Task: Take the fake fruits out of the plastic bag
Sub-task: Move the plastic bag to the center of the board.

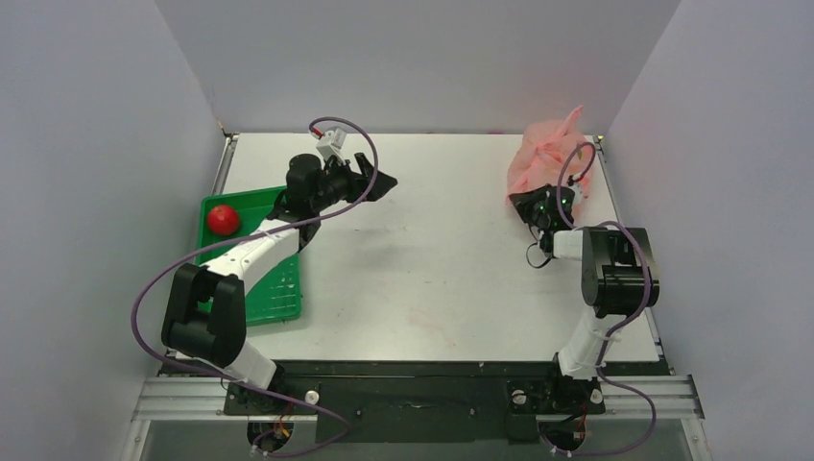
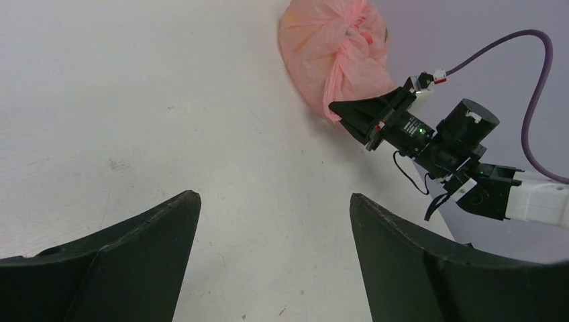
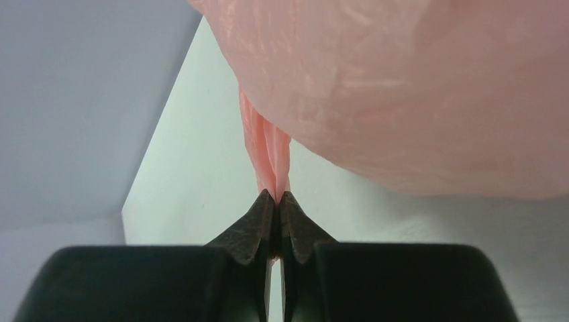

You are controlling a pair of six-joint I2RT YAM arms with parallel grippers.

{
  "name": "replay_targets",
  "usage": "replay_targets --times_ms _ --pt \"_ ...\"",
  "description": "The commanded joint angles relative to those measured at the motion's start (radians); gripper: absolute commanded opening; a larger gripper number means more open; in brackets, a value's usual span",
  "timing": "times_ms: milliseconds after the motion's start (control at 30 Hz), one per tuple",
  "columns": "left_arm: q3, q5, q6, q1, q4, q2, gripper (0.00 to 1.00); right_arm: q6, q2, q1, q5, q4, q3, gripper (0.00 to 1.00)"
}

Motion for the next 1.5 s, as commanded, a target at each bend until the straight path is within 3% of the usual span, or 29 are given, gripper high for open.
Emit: replay_targets --times_ms 0,100,300,467,600,700,767,967,1033,1267,1467 --pt "0.047 0.017 0.007 0.001 0.024 0.008 0.8 0.035 -0.057 0.103 -0.26 0.27 -0.134 0.0" --pt "0.052 0.012 0.015 -0.004 0.006 0.021 0.8 0.047 -0.064 0.201 -0.331 0.315 -0.229 0.0" --pt "0.078 -0.01 0.085 -0.064 -0.069 0.047 0.8 0.086 -0.143 0.333 -0.332 0.477 -0.456 0.0" --pt "0.102 0.006 0.093 -0.091 -0.097 0.068 0.79 0.067 -0.237 0.366 -0.347 0.477 -0.565 0.0" --pt "0.115 -0.016 0.161 -0.107 -0.142 0.065 0.79 -0.047 -0.359 0.318 -0.378 0.318 -0.575 0.0" --pt "0.123 -0.037 0.186 -0.132 -0.169 0.07 0.79 -0.223 -0.493 0.291 -0.3 -0.015 -0.494 0.0" --pt "0.123 -0.037 0.193 -0.161 -0.169 0.093 0.78 -0.264 -0.574 0.238 -0.259 -0.122 -0.462 0.0" --pt "0.157 -0.08 0.283 -0.25 -0.219 0.133 0.73 -0.289 -0.686 0.164 -0.135 -0.221 -0.439 0.0" --pt "0.146 -0.215 0.304 -0.291 -0.205 0.145 0.73 -0.282 -0.712 0.122 -0.084 -0.234 -0.445 0.0" --pt "0.492 -0.285 0.262 -0.369 -0.366 0.391 0.72 -0.265 -0.689 -0.011 -0.03 -0.23 -0.412 0.0" --pt "0.758 -0.421 0.28 -0.432 -0.444 0.565 0.72 -0.332 -0.7 -0.035 -0.075 -0.302 -0.345 0.03"
